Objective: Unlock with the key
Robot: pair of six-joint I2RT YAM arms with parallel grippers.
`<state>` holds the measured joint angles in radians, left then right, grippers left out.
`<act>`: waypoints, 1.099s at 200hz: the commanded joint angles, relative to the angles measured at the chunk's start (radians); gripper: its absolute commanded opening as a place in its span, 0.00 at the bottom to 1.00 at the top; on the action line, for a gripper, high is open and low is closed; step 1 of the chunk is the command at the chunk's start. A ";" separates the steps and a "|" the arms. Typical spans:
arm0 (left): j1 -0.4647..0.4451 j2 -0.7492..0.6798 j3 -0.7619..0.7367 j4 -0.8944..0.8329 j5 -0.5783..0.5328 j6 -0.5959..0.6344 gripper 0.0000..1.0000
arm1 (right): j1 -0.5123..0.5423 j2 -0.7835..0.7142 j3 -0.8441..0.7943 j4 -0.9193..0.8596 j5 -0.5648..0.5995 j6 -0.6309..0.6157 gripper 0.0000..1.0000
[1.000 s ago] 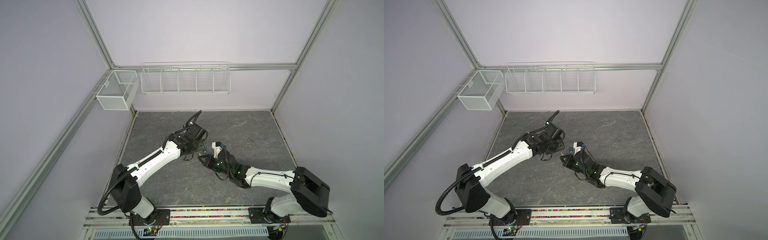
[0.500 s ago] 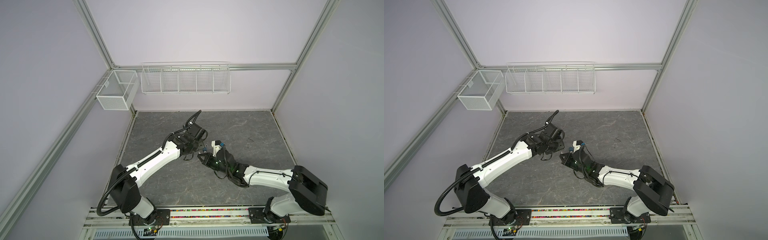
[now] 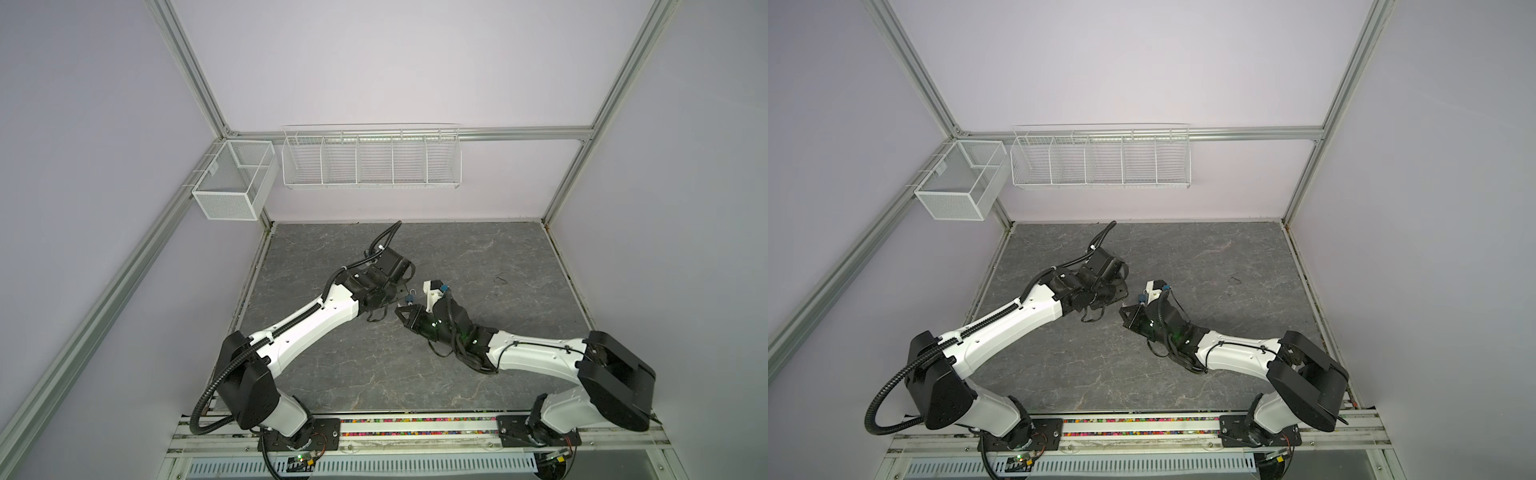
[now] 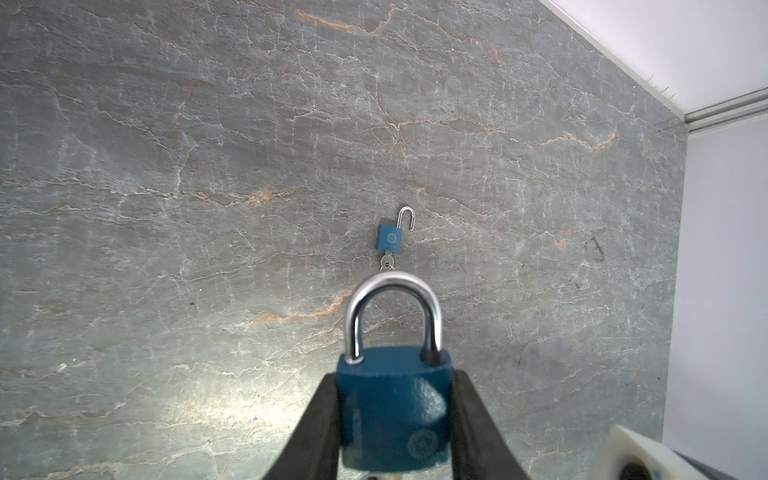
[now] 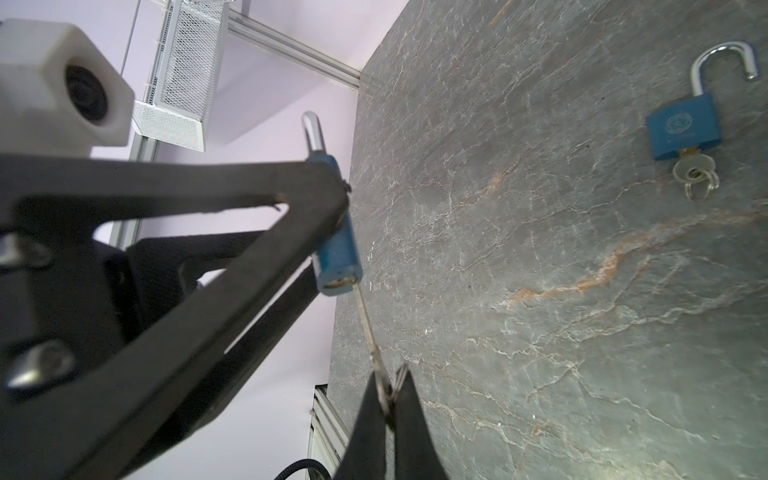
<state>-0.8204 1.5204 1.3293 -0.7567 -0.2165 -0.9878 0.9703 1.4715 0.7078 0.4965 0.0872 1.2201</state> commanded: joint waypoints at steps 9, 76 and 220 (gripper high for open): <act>-0.012 -0.021 -0.016 -0.004 -0.024 -0.019 0.00 | -0.013 -0.014 0.025 0.047 0.018 0.006 0.06; -0.012 -0.029 -0.026 0.018 -0.008 -0.031 0.00 | -0.020 0.009 0.058 0.018 -0.016 0.013 0.06; -0.054 -0.061 -0.067 0.033 -0.007 -0.058 0.00 | -0.039 -0.006 0.042 0.079 -0.002 0.031 0.06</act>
<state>-0.8371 1.4807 1.2724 -0.6907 -0.2565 -1.0237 0.9520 1.4769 0.7322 0.4927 0.0505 1.2278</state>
